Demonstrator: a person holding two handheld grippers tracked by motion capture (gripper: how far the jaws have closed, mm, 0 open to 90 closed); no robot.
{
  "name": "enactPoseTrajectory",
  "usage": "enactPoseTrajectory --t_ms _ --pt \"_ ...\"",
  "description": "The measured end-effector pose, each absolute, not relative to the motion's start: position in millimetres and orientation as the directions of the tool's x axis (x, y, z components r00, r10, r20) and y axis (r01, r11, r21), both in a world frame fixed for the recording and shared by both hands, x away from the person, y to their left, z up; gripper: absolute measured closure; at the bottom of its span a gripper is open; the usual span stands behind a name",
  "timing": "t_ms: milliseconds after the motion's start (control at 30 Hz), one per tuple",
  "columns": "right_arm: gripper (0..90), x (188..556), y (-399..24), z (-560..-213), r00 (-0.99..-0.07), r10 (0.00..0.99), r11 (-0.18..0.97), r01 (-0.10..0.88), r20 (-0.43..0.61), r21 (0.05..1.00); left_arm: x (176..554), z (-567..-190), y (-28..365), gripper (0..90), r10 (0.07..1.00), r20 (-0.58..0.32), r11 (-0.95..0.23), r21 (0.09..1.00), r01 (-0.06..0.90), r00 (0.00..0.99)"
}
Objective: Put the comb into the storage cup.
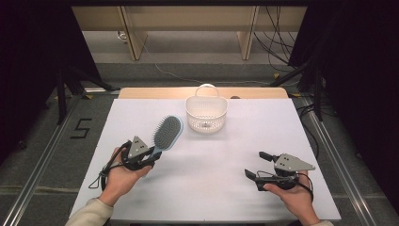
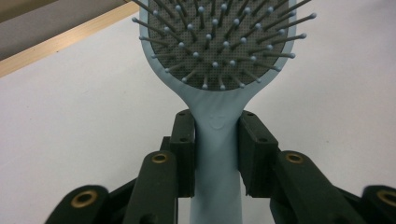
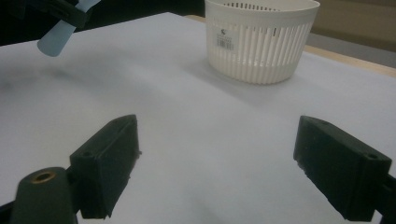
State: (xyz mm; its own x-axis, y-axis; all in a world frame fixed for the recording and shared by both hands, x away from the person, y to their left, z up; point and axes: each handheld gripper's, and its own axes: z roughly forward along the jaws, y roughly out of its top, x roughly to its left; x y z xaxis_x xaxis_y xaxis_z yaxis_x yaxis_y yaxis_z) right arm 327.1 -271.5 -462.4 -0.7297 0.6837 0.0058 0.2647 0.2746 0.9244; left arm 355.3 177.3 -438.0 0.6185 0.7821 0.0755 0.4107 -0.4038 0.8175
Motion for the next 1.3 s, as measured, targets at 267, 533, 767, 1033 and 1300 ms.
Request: enactPoseTrajectory --t_ms 267,533,767,1033,1300 --pt "15.1 327.2 -271.4 -462.4 -0.730 0.683 0.274 0.264 0.006 0.925 356.6 -437.0 176.2 69.7 0.786 0.075 -0.392 0.828 0.400 0.614" --pt "15.1 327.2 -271.4 -462.4 -0.729 0.684 0.274 0.265 0.006 0.925 358.0 -435.9 173.6 69.7 0.782 0.081 -0.395 0.832 0.390 0.618" --pt "15.1 327.2 -271.2 -462.4 -0.729 0.684 0.274 0.264 0.006 0.925 359.2 -434.2 172.7 69.7 0.784 0.079 -0.389 0.836 0.387 0.616" --pt "15.1 327.3 -271.1 -462.5 -0.729 0.684 0.274 0.265 0.006 0.925 359.6 -432.9 171.5 69.6 0.782 0.079 -0.386 0.840 0.381 0.618" --pt "15.0 327.6 -271.3 -462.6 -0.729 0.685 0.275 0.263 0.004 0.925 360.3 -432.8 171.7 69.7 0.784 0.076 -0.381 0.843 0.380 0.616"
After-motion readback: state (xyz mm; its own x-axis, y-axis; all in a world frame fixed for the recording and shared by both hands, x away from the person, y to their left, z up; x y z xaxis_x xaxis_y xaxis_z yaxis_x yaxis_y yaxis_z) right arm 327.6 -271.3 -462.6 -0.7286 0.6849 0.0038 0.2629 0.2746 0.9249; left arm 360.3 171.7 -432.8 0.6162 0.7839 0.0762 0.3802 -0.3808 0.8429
